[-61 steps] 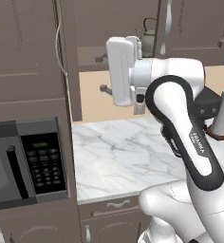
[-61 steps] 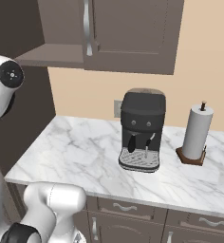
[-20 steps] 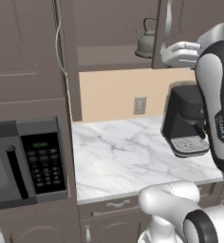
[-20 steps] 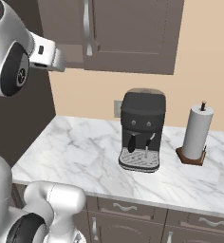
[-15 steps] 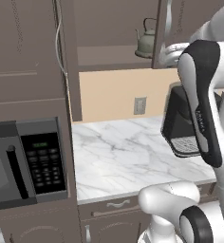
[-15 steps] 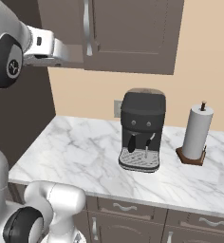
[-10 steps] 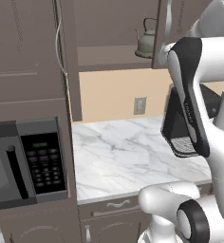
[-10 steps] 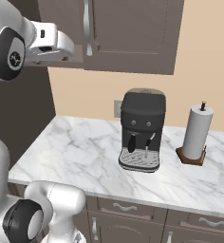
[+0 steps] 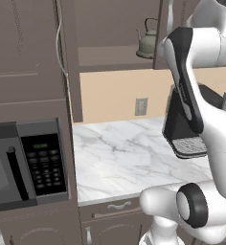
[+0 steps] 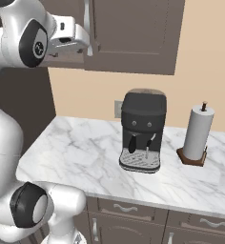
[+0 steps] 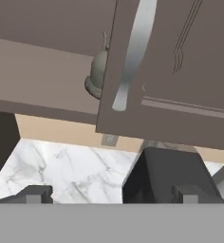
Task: Open the cabinet, pick the kettle from the cabinet, and place it in the sink.
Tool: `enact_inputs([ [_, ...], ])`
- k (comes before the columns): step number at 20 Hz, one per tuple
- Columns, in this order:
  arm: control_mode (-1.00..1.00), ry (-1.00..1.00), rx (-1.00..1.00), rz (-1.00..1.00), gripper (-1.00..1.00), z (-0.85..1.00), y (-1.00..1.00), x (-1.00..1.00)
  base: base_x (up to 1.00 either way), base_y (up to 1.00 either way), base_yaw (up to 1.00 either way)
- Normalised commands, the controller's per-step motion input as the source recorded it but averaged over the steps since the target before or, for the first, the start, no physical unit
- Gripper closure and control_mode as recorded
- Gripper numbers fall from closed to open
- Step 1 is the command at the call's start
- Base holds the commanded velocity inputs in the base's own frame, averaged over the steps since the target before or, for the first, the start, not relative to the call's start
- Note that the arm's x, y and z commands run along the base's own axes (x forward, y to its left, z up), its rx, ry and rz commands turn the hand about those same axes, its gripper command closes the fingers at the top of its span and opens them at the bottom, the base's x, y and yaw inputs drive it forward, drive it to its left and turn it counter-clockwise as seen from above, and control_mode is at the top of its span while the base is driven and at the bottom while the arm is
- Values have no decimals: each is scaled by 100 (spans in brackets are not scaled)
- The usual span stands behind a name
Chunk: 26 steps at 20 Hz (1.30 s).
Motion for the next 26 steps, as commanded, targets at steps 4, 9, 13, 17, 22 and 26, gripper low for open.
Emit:
enact_inputs([
  [4,-100,0,4,0,-100,4,-11,57,0,0,0],
  [9,-100,0,5,0,-100,9,-5,57,0,0,0],
  [13,-100,0,1,0,-100,11,-2,57,0,0,0],
  [17,-100,0,0,1,-100,18,-1,51,0,0,0],
  [22,-100,0,0,0,-100,20,-6,47,0,0,0],
  [26,-100,-1,0,0,-100,21,-12,38,0,0,0],
])
